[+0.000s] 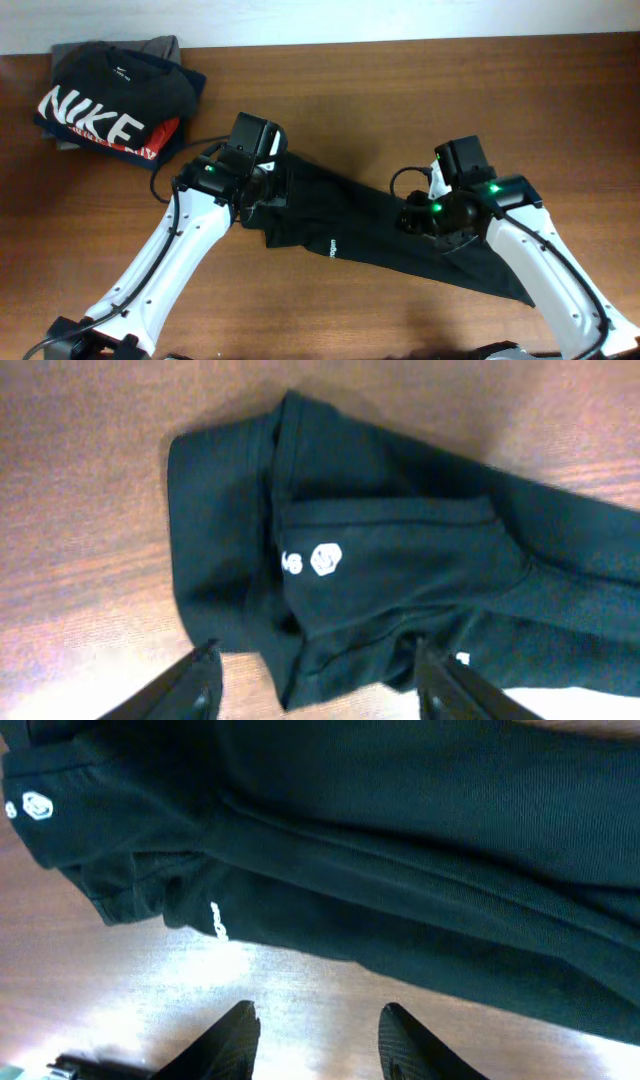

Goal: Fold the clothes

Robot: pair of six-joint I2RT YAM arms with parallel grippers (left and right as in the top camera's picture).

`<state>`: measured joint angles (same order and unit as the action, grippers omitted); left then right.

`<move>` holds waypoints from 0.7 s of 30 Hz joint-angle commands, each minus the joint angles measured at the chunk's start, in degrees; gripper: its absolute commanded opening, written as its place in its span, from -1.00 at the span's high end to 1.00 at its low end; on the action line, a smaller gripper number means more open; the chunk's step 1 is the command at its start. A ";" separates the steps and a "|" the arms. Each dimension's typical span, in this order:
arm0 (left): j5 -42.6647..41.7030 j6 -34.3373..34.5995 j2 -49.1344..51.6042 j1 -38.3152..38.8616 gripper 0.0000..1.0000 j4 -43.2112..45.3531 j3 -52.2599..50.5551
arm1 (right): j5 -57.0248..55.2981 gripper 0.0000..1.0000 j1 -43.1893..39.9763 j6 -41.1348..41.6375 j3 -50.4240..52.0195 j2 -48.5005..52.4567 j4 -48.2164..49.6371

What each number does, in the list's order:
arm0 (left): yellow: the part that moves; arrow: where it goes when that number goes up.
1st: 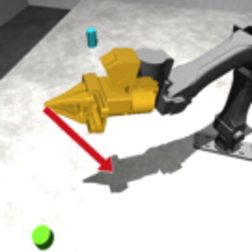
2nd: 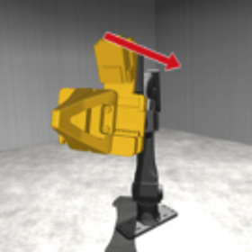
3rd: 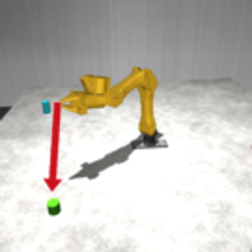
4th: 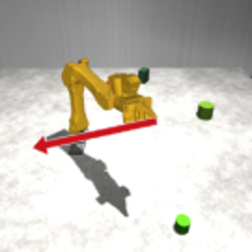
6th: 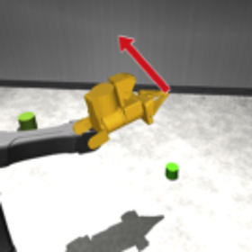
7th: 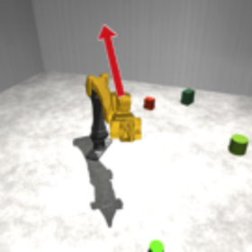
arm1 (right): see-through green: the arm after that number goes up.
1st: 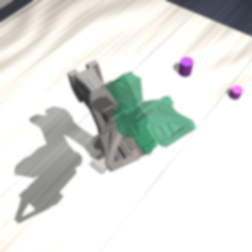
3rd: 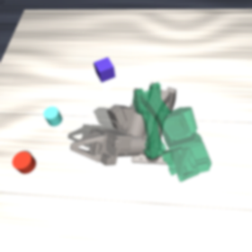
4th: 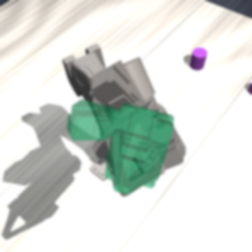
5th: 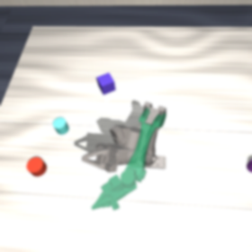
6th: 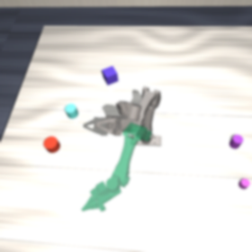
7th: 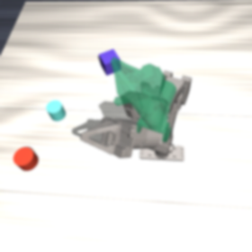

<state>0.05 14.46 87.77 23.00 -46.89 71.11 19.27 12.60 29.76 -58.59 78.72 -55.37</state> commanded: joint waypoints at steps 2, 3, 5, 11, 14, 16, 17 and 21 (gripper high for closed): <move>0.37 -0.42 2.43 -0.20 -0.17 1.81 -0.50 | -0.92 0.13 0.52 0.98 0.20 1.70 0.35; 0.33 -0.42 3.21 -0.20 -0.19 2.14 -0.50 | -0.92 0.13 0.52 0.98 0.20 1.99 0.35; 0.15 -0.42 5.09 -0.20 -0.29 2.58 -0.50 | -0.92 0.13 0.52 0.98 0.20 2.40 0.35; 0.11 -0.37 11.50 -0.20 -0.29 4.92 -0.50 | -0.94 0.12 0.52 0.96 0.20 2.56 0.35; -0.46 -0.35 13.64 -0.20 -0.29 5.81 -0.50 | -1.42 0.12 0.52 0.96 0.20 2.56 0.35; -0.46 -0.35 14.58 -0.20 -0.30 6.21 -0.50 | -2.03 0.12 0.52 0.94 0.20 2.56 0.33; -0.46 -0.35 15.08 -0.20 -0.29 6.36 -0.50 | -2.03 0.12 0.52 0.94 0.20 2.56 0.33; -0.57 -0.33 17.20 -0.20 -0.29 6.38 -0.52 | -2.01 0.12 0.52 0.94 0.20 2.56 0.33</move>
<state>0.01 14.39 102.91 23.00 -40.77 71.07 18.41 12.60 30.06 -58.59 81.01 -55.20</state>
